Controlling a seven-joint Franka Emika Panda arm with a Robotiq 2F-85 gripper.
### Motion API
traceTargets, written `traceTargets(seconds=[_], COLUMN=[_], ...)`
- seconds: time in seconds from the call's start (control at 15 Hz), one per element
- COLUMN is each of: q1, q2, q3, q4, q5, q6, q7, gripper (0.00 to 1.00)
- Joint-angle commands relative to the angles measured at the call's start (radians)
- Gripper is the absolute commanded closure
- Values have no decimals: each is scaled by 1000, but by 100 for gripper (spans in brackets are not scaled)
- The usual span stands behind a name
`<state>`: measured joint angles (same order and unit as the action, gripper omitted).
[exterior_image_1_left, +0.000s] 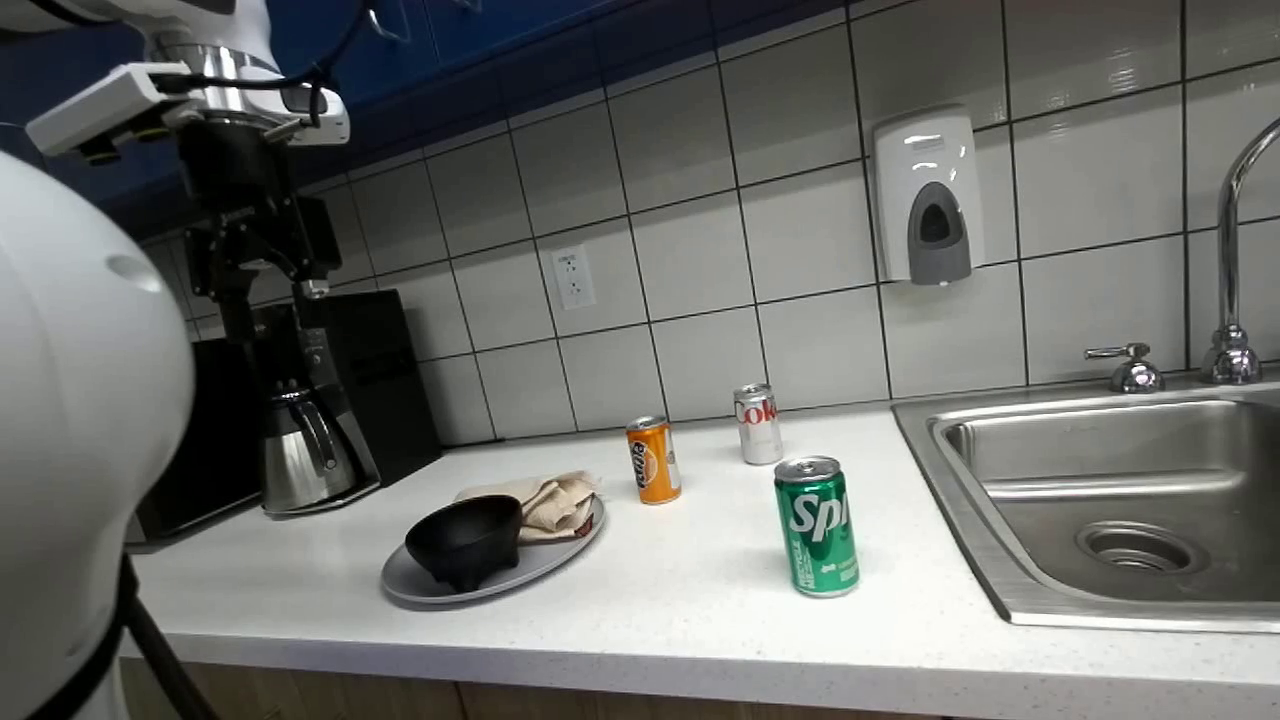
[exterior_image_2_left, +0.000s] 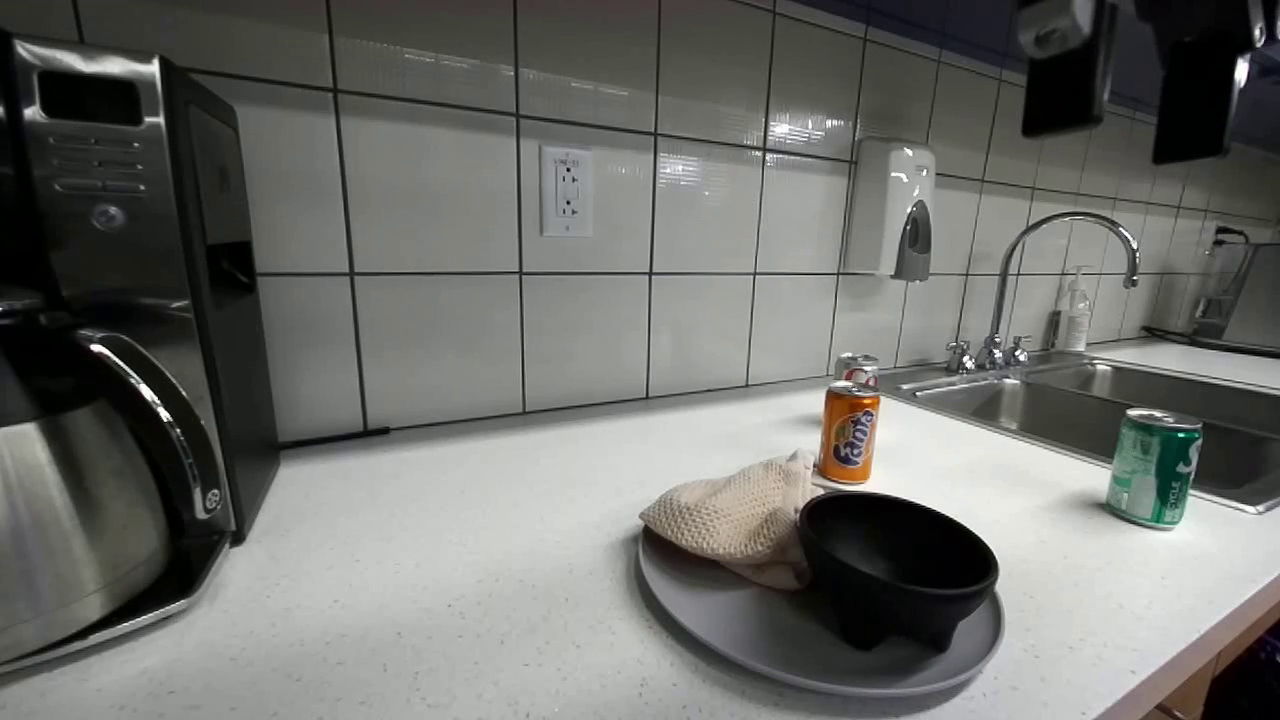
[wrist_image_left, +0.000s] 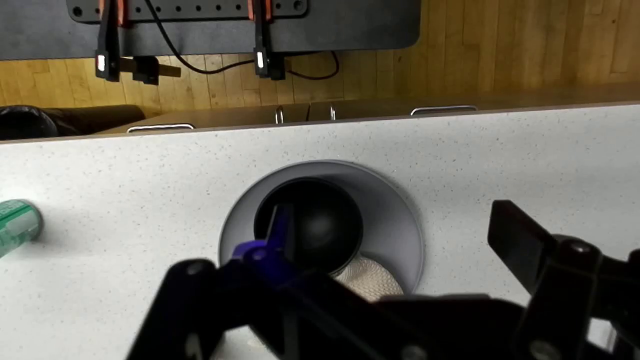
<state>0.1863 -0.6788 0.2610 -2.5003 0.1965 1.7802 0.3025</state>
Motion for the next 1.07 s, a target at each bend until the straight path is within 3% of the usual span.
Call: traceTargets(seconds=[0.0, 0.53, 1.0], q1=[-4, -29, -17], q2=[0, 82, 180], q3=[3, 95, 72], q4=[2, -10, -50], q5=[2, -53, -63], q6=[-2, 170, 297], q7=[-2, 149, 157], gripper=[0, 0, 0])
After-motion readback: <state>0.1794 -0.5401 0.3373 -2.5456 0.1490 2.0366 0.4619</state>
